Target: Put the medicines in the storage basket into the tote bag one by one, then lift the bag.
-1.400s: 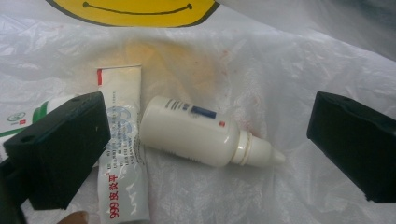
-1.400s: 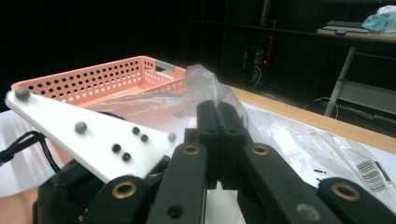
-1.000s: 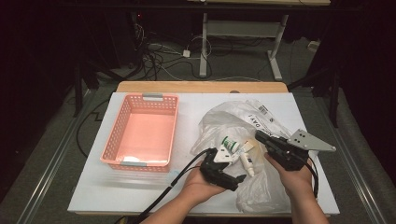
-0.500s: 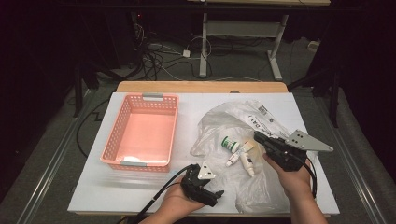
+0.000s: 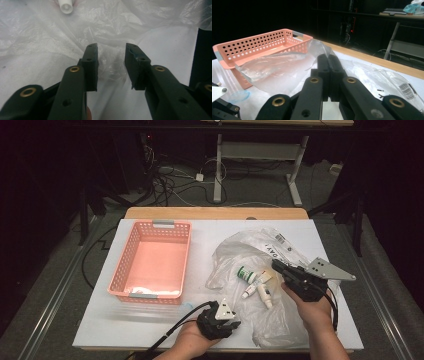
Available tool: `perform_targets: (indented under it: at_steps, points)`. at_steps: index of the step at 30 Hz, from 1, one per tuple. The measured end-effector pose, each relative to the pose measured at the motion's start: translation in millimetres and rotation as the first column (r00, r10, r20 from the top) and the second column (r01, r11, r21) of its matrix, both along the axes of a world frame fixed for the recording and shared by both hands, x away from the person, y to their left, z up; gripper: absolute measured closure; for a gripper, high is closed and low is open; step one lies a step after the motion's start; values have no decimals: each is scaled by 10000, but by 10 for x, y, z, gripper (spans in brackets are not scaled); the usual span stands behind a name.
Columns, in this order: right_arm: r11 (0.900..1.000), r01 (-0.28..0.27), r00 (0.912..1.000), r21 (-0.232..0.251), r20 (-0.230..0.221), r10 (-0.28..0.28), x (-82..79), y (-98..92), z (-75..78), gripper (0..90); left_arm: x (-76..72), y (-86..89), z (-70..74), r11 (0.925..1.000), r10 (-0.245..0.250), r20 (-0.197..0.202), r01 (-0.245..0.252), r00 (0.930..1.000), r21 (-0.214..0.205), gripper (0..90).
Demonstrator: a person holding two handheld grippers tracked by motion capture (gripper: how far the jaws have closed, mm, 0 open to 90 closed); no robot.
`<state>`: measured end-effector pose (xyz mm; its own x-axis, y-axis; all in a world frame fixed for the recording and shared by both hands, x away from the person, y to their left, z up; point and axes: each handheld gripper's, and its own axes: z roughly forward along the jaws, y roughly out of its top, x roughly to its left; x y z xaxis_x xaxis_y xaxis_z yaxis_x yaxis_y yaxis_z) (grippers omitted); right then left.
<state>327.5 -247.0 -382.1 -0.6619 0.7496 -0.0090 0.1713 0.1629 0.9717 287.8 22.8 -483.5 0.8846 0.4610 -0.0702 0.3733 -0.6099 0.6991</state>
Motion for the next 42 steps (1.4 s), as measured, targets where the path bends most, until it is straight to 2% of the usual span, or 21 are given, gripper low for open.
perform_targets:
  at_steps: [2, 7, 11, 13, 16, 18, 20, 26, 32, 36, 38, 39, 42]
  points:
    - [10000, 16, 10000, -81, -40, -16, -2, 7, -4, 900, 5, 3, -1, 10000, 57, -6, -57, 10000, -28, 701]
    - [9999, 9, 10000, -123, -55, -10, -36, 15, -20, 900, 31, 8, 0, 9998, 165, -131, -166, 9998, -59, 883]
    - [9998, 0, 9999, -210, -101, -2, -57, -1, -45, 900, 28, 21, 6, 9998, 175, -103, -176, 9998, -126, 892]
    - [9998, -15, 10000, -187, -98, 14, -66, -7, -47, 900, 19, 45, 13, 9990, 378, 26, -377, 9993, -240, 892]
    - [9998, -64, 10000, -166, -49, 63, -84, -8, -40, 900, 45, 118, 27, 9939, 648, -187, -662, 9977, -886, 892]
    - [9998, -68, 10000, -190, -31, 68, -93, -14, -34, 900, 47, 145, 44, 9891, 739, 70, -724, 9972, -1284, 892]
    - [9998, -83, 10000, -155, -8, 83, -96, -28, -28, 900, 62, 155, 56, 9838, 934, 150, -900, 9955, -1551, 891]
    - [10000, 26, 10000, -76, 67, -25, -110, -56, -12, 900, 45, 187, 158, 9696, 1281, 834, -1071, 9882, -2202, 891]
    - [9995, 308, 9993, 50, 195, -309, -88, -91, 10, 900, 80, 248, 284, 9504, 1610, 1180, -1217, 9799, -2862, 892]
    - [9992, 393, 9985, 118, 368, -397, -76, -88, 55, 900, 138, 283, 352, 9405, 1894, 1328, -1409, 9729, -3092, 892]
    - [9990, 426, 9980, 139, 465, -432, -54, -77, 91, 900, 173, 300, 408, 9326, 2042, 1422, -1483, 9685, -3290, 891]
    - [9989, 441, 9977, 139, 514, -448, -41, -74, 105, 900, 207, 307, 457, 9249, 2190, 1464, -1575, 9647, -3459, 891]
    - [9983, 510, 9962, 265, 693, -527, 28, -34, 181, 900, 279, 298, 591, 9115, 2441, 1691, -1663, 9549, -3762, 892]
